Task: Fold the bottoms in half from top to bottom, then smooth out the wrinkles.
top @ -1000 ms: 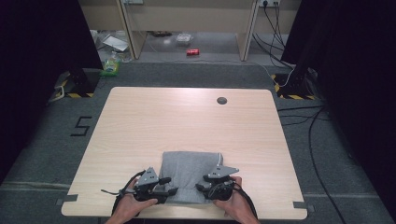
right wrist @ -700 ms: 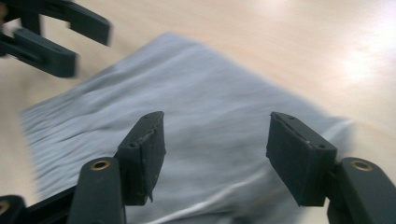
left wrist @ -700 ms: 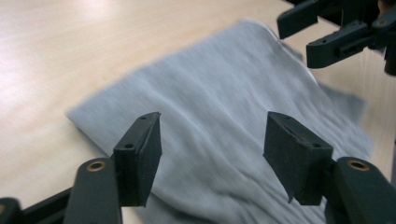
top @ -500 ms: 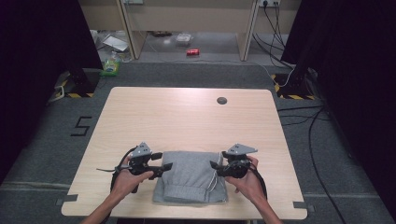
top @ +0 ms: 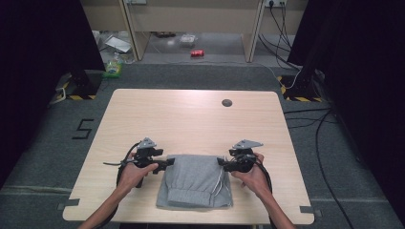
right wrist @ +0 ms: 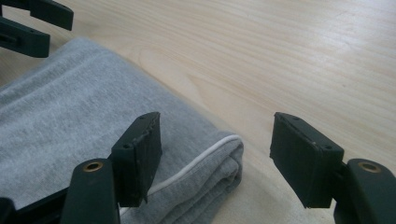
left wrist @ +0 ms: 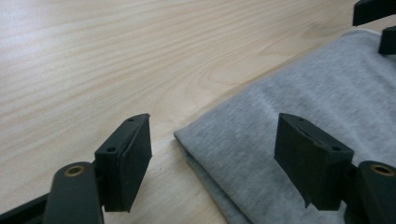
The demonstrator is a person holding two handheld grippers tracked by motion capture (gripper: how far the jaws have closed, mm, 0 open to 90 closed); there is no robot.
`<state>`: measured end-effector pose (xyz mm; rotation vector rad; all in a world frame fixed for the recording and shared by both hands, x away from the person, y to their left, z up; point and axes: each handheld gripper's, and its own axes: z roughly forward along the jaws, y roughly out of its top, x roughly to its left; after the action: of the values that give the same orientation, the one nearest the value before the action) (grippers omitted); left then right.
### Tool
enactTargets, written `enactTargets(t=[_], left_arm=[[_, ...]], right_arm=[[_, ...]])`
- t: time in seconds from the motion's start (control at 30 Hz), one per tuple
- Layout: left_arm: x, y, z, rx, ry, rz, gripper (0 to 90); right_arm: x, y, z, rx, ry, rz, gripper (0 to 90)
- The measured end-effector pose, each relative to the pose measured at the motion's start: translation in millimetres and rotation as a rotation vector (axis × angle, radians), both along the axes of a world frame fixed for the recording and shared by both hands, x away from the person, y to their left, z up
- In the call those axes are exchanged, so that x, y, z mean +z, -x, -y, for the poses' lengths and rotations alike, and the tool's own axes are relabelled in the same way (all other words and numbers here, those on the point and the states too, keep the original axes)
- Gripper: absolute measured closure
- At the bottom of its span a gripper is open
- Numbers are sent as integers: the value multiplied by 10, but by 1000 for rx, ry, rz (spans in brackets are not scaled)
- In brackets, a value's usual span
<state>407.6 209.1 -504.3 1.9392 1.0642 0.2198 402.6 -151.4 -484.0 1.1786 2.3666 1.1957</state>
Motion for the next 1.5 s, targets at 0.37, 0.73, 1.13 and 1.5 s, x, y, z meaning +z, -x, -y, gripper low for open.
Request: enactTargets(t=[0.37, 0.73, 1.13, 1.5], left_arm=[[-115, -73, 40, 7, -34, -16, 246], [-145, -47, 88, -2, -67, 17, 252], [-165, 34, 139, -57, -61, 57, 615], [-146, 37, 146, -55, -94, 111, 849]], right_arm=[[-108, -42, -3, 15, -25, -30, 328], [-142, -21, 0, 16, -23, -40, 337], [-215, -43, -24, 31, -8, -74, 513], [-242, -63, -19, -11, -43, -75, 690]])
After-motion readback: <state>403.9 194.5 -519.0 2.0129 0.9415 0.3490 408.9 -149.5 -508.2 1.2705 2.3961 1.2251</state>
